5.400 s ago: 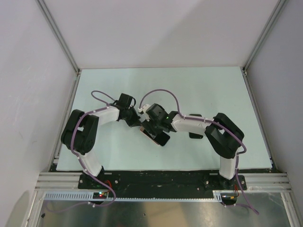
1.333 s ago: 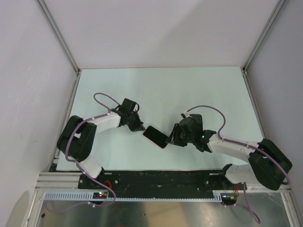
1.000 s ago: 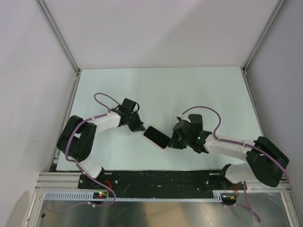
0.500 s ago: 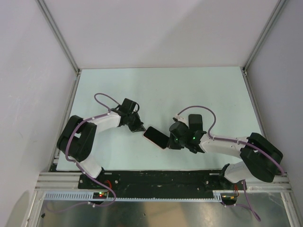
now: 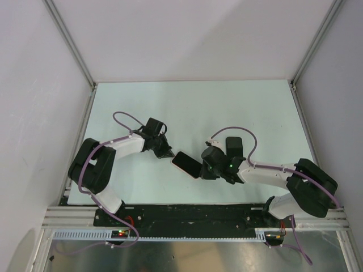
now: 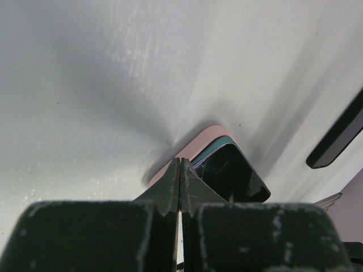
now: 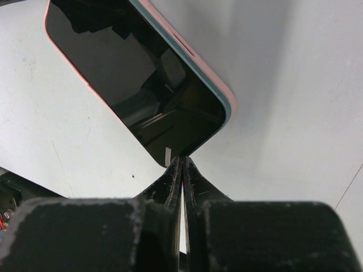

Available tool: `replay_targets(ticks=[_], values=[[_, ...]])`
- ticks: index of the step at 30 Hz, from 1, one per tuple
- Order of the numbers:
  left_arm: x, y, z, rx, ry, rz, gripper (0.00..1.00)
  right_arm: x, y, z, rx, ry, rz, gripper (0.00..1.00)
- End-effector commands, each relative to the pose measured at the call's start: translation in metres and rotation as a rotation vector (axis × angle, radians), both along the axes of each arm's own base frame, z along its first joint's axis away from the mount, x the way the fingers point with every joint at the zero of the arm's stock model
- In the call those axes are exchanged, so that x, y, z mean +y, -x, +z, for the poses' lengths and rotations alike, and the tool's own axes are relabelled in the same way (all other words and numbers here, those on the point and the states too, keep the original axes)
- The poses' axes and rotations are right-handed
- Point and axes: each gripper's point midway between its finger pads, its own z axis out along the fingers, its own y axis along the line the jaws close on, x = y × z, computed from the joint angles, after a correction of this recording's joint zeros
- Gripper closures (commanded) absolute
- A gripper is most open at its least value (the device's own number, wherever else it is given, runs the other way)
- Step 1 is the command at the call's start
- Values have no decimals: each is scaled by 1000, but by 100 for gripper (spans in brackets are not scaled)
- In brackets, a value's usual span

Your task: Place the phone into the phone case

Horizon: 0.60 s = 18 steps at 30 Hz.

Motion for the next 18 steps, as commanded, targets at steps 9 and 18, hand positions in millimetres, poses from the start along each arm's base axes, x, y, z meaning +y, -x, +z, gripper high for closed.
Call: replay_targets(ticks=[9,18], values=[[-11,-2,9,-2,38,-32,100,14,-11,4,-34,3,2,95],[-11,-3,8,2,38,-34,100,10,-5,-9,-11,59,11,95]])
